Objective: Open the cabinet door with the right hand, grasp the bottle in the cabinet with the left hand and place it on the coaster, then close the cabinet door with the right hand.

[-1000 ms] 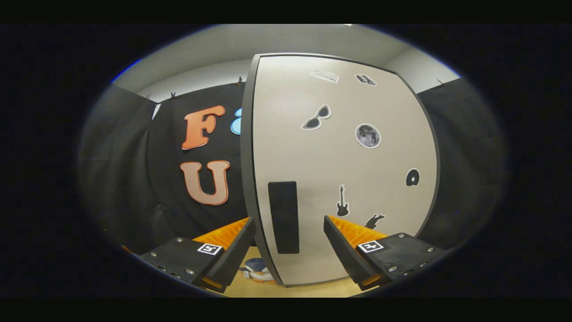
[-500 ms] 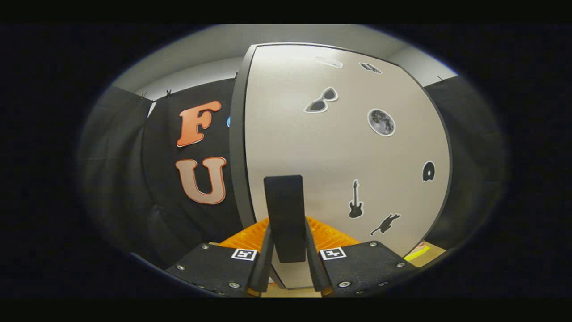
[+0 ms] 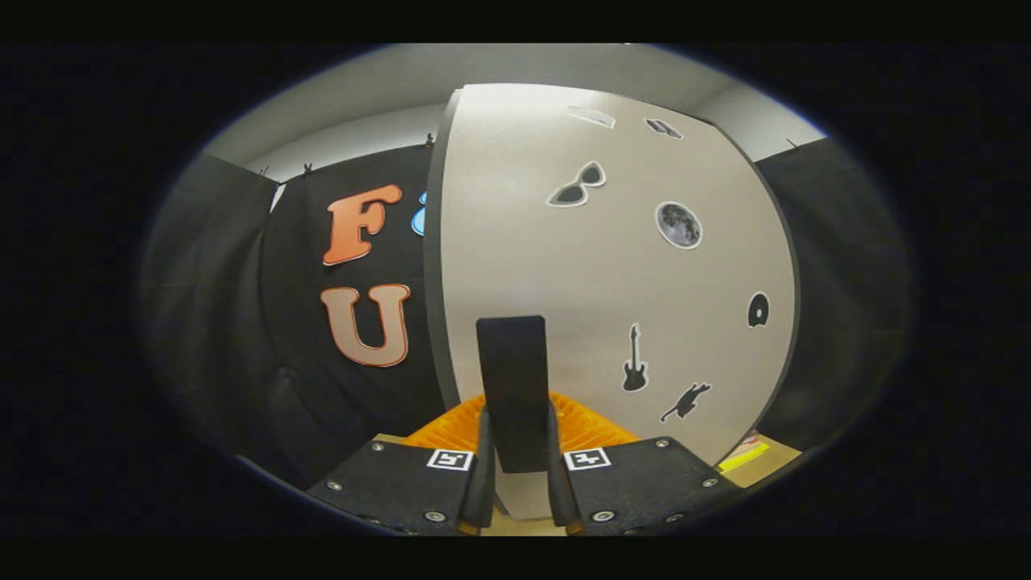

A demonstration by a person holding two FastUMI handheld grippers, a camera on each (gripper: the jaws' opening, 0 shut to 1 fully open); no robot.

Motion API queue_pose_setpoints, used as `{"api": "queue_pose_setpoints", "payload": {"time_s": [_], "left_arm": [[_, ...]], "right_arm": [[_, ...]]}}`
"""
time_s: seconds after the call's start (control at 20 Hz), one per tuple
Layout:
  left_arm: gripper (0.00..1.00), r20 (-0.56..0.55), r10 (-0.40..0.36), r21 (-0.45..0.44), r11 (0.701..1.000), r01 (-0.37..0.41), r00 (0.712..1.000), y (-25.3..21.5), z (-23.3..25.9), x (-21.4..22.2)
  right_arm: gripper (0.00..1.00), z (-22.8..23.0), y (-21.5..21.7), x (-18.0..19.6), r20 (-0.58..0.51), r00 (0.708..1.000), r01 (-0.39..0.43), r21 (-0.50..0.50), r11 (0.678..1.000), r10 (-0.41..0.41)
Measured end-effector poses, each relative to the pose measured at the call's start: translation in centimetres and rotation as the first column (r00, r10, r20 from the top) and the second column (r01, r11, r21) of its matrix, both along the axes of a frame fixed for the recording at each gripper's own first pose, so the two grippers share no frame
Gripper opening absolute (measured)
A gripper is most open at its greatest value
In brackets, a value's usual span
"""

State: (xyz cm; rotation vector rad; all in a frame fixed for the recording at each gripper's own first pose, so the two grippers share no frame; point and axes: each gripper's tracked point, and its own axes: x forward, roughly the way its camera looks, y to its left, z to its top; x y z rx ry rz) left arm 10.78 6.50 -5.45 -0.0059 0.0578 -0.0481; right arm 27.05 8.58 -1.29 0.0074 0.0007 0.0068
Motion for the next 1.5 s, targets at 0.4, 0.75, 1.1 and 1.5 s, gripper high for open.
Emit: {"api": "queue_pose_setpoints", "payload": {"time_s": [0.4, 0.75, 1.1, 1.5], "left_arm": [[0.94, 0.019, -0.018, 0.020, 1.000, 0.018, 1.000, -1.5, 1.2, -1.0], [0.97, 0.028, -0.017, 0.024, 1.000, 0.016, 0.999, -2.9, 0.7, -5.8], [0.98, 0.027, -0.018, -0.013, 1.000, 0.019, 0.999, -4.9, 1.0, -6.6], [0.98, 0.015, -0.019, -0.028, 0.999, 0.019, 1.000, -9.4, 1.3, -7.4]], "right_arm": [[0.18, 0.0, -1.2, -3.4, 0.012, 1.000, 0.012, 0.018, 1.000, -0.012], [0.15, -0.1, -3.0, -4.9, 0.002, 0.998, 0.069, 0.049, 0.996, -0.069], [0.17, -0.2, -5.7, -7.9, -0.008, 0.996, 0.093, 0.045, 0.995, -0.093], [0.08, -0.1, -9.6, -9.9, -0.007, 0.993, 0.119, 0.011, 0.993, -0.119]]}}
